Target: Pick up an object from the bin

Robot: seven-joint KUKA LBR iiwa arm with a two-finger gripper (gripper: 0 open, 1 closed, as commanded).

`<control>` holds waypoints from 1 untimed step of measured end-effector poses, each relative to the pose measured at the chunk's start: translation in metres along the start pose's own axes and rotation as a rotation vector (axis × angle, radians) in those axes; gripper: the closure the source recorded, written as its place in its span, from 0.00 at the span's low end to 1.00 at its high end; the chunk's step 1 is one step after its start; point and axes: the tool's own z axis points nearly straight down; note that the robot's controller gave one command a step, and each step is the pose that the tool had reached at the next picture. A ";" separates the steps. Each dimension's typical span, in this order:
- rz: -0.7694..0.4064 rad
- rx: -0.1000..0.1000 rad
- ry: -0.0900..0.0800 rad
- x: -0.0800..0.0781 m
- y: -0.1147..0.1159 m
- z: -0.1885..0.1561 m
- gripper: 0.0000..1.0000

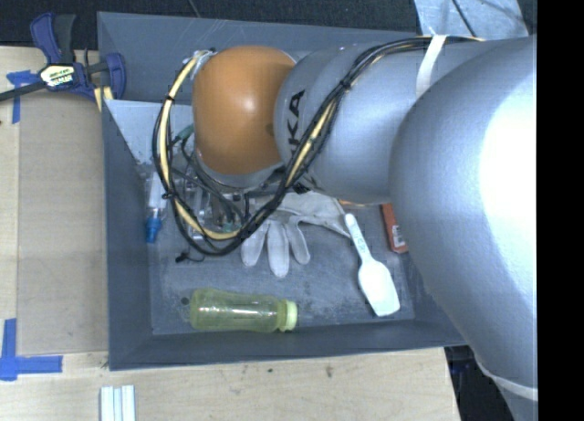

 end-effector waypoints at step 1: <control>0.000 0.000 0.000 0.000 0.000 0.000 0.00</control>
Offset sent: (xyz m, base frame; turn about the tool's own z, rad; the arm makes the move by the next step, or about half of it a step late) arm 0.0215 -0.0562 -0.0533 -0.1650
